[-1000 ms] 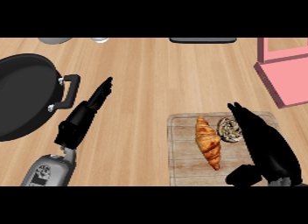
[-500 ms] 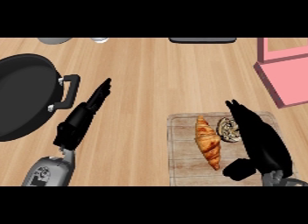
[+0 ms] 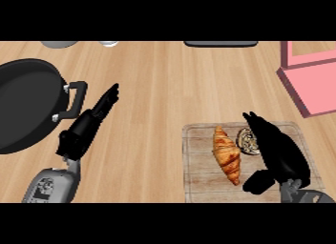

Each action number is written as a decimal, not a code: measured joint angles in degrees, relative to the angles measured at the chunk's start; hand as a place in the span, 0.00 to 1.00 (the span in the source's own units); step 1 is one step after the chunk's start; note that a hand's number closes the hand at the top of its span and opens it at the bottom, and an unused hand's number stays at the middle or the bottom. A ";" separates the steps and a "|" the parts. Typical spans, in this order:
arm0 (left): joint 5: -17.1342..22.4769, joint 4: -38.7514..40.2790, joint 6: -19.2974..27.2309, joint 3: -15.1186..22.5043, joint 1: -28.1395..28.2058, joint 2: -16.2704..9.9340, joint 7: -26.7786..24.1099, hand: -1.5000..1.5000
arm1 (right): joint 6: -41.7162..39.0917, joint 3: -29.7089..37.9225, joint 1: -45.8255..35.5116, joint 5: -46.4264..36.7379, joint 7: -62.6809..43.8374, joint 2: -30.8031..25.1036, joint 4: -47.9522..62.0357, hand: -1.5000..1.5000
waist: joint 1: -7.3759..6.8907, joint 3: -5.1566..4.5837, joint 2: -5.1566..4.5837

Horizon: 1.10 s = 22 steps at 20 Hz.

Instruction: Pick the cupcake from the cutting board and place it in the cardboard box

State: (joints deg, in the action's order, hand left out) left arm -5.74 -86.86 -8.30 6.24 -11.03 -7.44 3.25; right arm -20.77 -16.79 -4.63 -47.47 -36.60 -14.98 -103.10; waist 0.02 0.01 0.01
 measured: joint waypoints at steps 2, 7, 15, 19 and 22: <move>-0.47 -0.28 -0.20 -0.36 0.20 0.22 0.07 0.50 | -0.96 0.15 0.13 -0.66 -0.11 0.83 0.12 0.00 | 0.00 0.00 0.00; -0.44 -2.06 -1.28 -0.78 0.45 0.83 1.88 0.50 | 0.08 0.67 0.98 -2.64 2.58 1.96 3.19 0.00 | -0.02 -0.01 0.02; -2.62 -0.94 -0.97 -0.45 0.57 2.57 0.62 0.50 | 2.76 1.24 -0.64 -7.26 5.16 3.98 10.01 0.00 | -0.03 -0.23 0.17; -2.76 -0.41 -1.32 -1.29 -0.48 2.80 0.81 0.50 | 2.09 2.78 -1.02 -8.05 6.51 3.53 11.19 1.00 | -0.01 -0.30 0.24; -3.24 -1.66 -1.23 -1.04 0.61 3.19 1.28 0.50 | 0.95 3.27 -1.38 -8.11 7.44 3.80 11.68 1.00 | -0.03 -0.35 0.32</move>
State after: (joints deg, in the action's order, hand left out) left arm -8.98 -88.51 -9.53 5.20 -10.42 -4.24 4.53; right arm -19.82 -13.52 -6.00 -55.58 -29.16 -11.19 -91.42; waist -0.01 -0.34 0.33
